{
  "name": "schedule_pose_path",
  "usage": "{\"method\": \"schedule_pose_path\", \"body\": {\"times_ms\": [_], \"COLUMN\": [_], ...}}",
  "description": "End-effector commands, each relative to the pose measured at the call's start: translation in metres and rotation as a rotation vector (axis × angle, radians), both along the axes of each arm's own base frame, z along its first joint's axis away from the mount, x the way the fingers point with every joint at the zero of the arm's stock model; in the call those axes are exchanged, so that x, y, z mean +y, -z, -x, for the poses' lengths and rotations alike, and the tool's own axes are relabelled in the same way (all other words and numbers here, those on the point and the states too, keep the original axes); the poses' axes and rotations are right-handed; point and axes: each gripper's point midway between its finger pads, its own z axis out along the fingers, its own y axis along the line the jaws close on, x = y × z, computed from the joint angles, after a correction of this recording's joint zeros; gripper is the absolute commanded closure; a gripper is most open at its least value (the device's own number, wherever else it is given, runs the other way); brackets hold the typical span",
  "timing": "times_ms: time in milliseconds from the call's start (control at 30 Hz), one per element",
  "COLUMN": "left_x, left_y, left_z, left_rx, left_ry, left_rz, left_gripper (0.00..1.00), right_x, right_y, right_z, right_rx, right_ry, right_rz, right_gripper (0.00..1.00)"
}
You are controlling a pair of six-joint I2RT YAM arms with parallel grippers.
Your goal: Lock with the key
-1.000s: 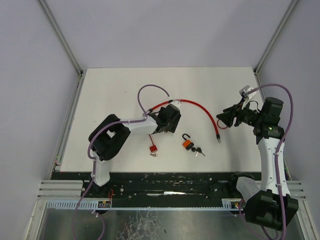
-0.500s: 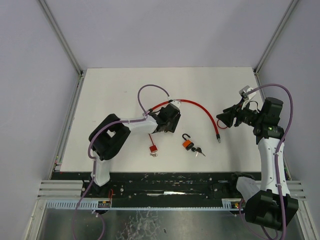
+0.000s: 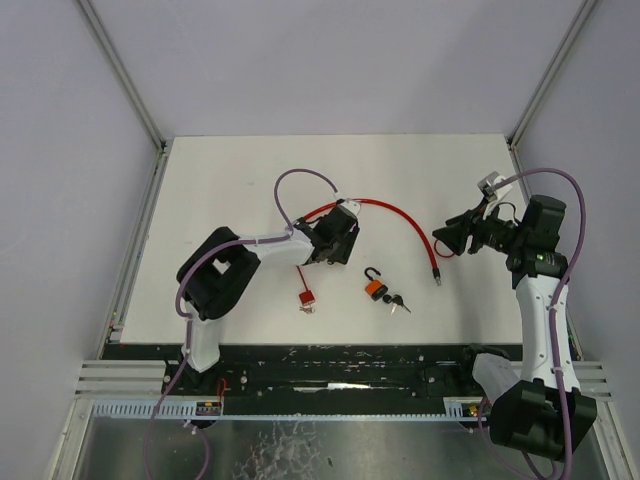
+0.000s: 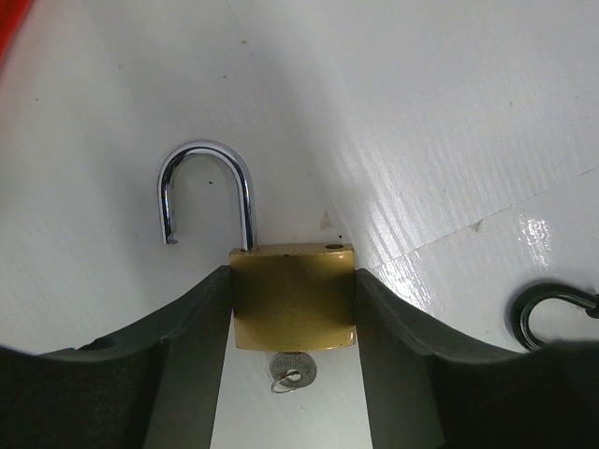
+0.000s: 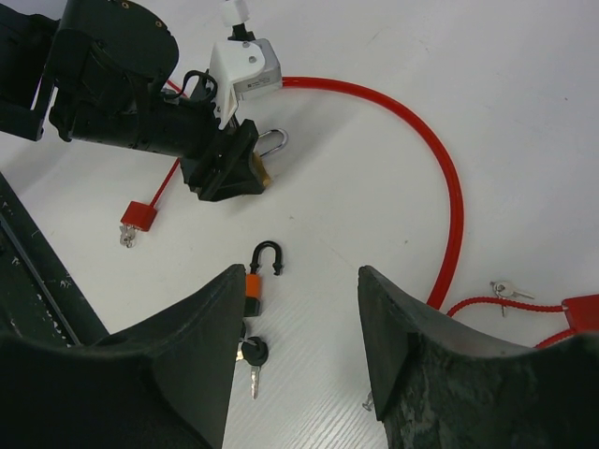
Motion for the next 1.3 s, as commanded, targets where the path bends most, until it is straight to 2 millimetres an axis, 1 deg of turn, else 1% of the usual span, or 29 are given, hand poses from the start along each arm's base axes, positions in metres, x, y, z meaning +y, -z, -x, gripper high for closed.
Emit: {"method": "schedule_pose_path", "body": {"times_ms": [0,67,133,233,333,367,500,600,733,833,867,900,967,1033,1100,1133,1167,1200,1267], "left_x": [0.005,0.003,0.001,-0.007,-0.017,-0.020,-0.032,-0.047,-0.069,-0.084,-0.088,-0.093,-0.100,-0.106,-0.110,-0.112,-0.112,-0.111,-0.108], "left_y": [0.003,-0.001,-0.009,-0.030,-0.051,-0.058,-0.075,-0.088,-0.116,-0.140,-0.148,-0.161,-0.176,-0.190,-0.200,-0.204,-0.204,-0.205,-0.201], "left_z": [0.006,0.006,0.005,0.004,0.007,0.006,0.009,0.014,0.027,0.037,0.040,0.041,0.048,0.054,0.059,0.063,0.070,0.072,0.077], "left_rx": [0.043,0.038,0.019,-0.026,-0.072,-0.090,-0.104,-0.096,-0.090,-0.086,-0.086,-0.096,-0.088,-0.093,-0.098,-0.103,-0.086,-0.087,-0.086], "left_ry": [0.002,0.013,0.026,0.057,0.122,0.140,0.229,0.306,0.441,0.571,0.620,0.665,0.751,0.846,0.926,0.976,1.027,1.064,1.115], "left_rz": [-0.007,0.005,0.025,0.085,0.154,0.172,0.207,0.261,0.365,0.427,0.438,0.456,0.493,0.521,0.538,0.544,0.549,0.546,0.525], "left_gripper": [0.62,0.78,0.88,0.95,1.00,1.00,1.00,1.00,1.00,1.00,1.00,1.00,1.00,1.00,1.00,1.00,1.00,1.00,1.00], "right_x": [0.001,0.002,0.002,0.003,0.004,0.005,0.005,0.006,0.008,0.011,0.013,0.015,0.019,0.026,0.033,0.036,0.037,0.038,0.039], "right_y": [-0.004,-0.004,-0.003,-0.001,0.000,0.000,0.001,0.003,0.005,0.008,0.009,0.010,0.010,0.008,0.003,0.001,-0.003,-0.006,-0.009], "right_z": [0.000,0.000,0.000,0.000,0.001,0.001,0.002,0.002,0.003,0.004,0.005,0.005,0.006,0.011,0.018,0.021,0.022,0.023,0.024], "right_rx": [-0.030,-0.030,-0.030,-0.034,-0.038,-0.040,-0.044,-0.049,-0.084,-0.136,-0.162,-0.186,-0.257,-0.344,-0.465,-0.533,-0.608,-0.637,-0.658], "right_ry": [-0.014,-0.018,-0.023,-0.031,-0.040,-0.044,-0.054,-0.062,-0.097,-0.152,-0.177,-0.203,-0.260,-0.336,-0.429,-0.470,-0.504,-0.521,-0.541], "right_rz": [0.010,0.007,0.007,0.008,0.005,0.004,0.001,0.004,0.019,0.053,0.073,0.091,0.148,0.201,0.247,0.271,0.303,0.310,0.317], "right_gripper": [0.42,0.42,0.42,0.42,0.42,0.42,0.42,0.43,0.43,0.41,0.39,0.35,0.29,0.18,0.05,0.01,0.00,0.00,0.00]}}
